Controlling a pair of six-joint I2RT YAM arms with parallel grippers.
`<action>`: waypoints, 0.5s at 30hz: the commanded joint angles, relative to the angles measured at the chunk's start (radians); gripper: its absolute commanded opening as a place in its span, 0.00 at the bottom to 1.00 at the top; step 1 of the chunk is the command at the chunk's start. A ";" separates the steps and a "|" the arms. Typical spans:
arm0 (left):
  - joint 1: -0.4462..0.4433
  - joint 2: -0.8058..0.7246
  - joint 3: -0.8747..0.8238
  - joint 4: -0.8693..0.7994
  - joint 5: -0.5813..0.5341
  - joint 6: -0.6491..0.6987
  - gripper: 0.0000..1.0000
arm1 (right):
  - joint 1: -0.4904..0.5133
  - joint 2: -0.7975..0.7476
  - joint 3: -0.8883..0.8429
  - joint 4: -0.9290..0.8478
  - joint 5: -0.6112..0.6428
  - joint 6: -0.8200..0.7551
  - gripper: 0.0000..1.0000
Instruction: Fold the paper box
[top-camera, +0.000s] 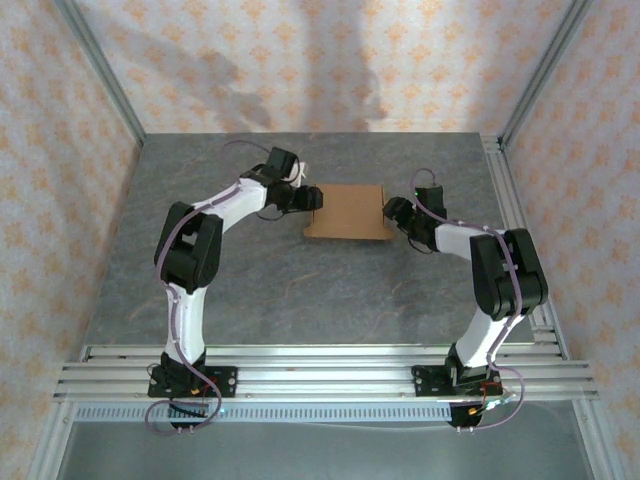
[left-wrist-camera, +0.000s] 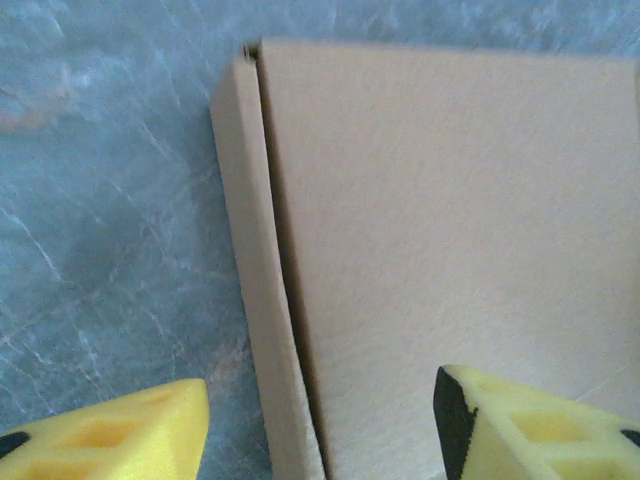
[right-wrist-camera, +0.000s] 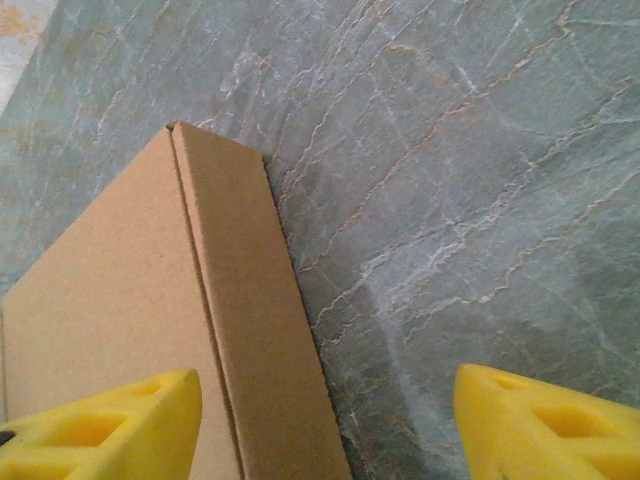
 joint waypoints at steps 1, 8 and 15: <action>0.024 0.036 0.023 -0.037 0.067 0.024 0.49 | -0.003 0.017 -0.005 0.038 -0.037 0.011 0.67; 0.044 0.087 0.030 -0.012 0.136 0.012 0.45 | -0.002 0.035 0.006 0.042 -0.058 0.010 0.67; 0.051 0.118 0.030 0.005 0.157 -0.001 0.33 | -0.002 0.035 0.007 0.027 -0.059 0.000 0.67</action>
